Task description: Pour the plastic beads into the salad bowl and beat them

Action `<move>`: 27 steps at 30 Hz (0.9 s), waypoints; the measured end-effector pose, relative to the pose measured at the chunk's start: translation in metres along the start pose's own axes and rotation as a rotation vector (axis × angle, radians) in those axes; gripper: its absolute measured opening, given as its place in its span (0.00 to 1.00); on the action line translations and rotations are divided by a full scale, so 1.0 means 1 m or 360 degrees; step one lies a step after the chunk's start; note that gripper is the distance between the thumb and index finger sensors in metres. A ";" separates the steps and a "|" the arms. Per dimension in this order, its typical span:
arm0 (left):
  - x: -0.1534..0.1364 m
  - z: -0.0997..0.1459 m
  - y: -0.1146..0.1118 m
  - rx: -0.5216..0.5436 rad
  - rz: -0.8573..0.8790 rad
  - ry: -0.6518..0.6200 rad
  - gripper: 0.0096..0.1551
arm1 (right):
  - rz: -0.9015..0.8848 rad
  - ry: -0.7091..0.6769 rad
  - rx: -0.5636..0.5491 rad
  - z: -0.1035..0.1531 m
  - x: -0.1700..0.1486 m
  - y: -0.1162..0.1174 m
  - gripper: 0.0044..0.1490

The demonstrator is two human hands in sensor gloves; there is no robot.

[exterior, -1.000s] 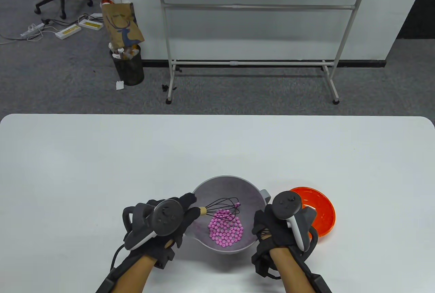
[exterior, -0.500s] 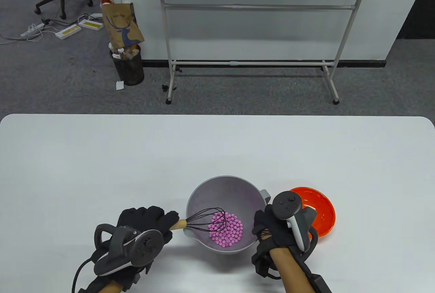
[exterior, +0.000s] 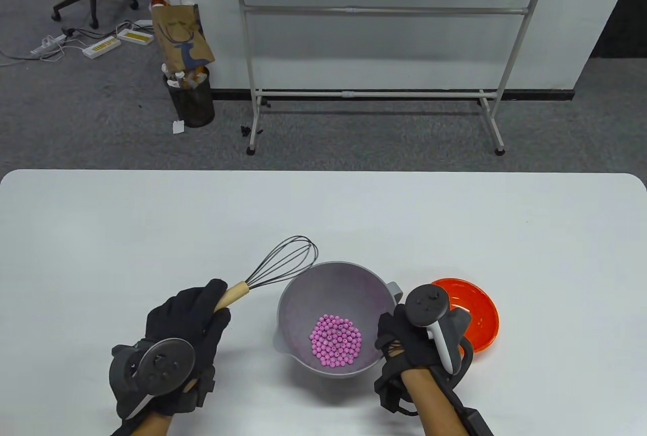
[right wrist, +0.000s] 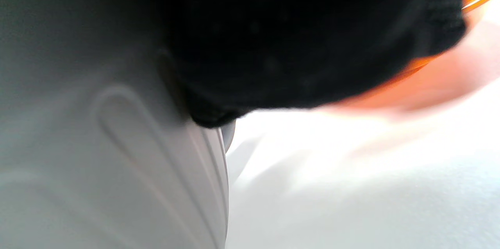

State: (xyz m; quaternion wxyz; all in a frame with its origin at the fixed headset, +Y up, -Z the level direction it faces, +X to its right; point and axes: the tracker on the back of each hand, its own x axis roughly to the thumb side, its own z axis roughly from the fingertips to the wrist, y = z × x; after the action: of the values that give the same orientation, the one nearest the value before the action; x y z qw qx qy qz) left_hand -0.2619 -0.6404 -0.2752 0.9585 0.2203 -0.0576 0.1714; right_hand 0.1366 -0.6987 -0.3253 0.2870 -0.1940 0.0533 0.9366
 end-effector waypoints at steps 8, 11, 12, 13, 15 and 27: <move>-0.046 0.000 -0.069 -0.0432 -0.0166 0.0250 0.31 | 0.0000 0.0000 0.0000 0.000 0.000 0.000 0.32; -0.052 0.001 -0.084 -0.0633 -0.0239 0.0345 0.32 | 0.0001 0.0002 0.0000 0.000 0.000 0.000 0.33; -0.051 0.002 -0.087 -0.0687 -0.0253 0.0356 0.32 | 0.0001 0.0002 0.0000 0.000 0.000 0.000 0.32; -0.051 0.003 -0.091 -0.0733 -0.0279 0.0364 0.32 | 0.0001 0.0003 0.0000 0.000 0.000 0.000 0.33; -0.047 0.004 -0.097 -0.0778 -0.0374 0.0345 0.33 | 0.0003 0.0005 0.0000 0.000 0.000 0.000 0.33; -0.034 0.008 -0.124 -0.0918 -0.0673 0.0291 0.30 | 0.0001 0.0009 0.0005 0.000 0.000 0.000 0.33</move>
State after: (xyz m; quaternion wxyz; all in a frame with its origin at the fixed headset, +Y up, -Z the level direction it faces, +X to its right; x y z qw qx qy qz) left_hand -0.2504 -0.7591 -0.3244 0.9967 -0.0681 0.0292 -0.0347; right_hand 0.1367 -0.6988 -0.3250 0.2869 -0.1962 0.0556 0.9360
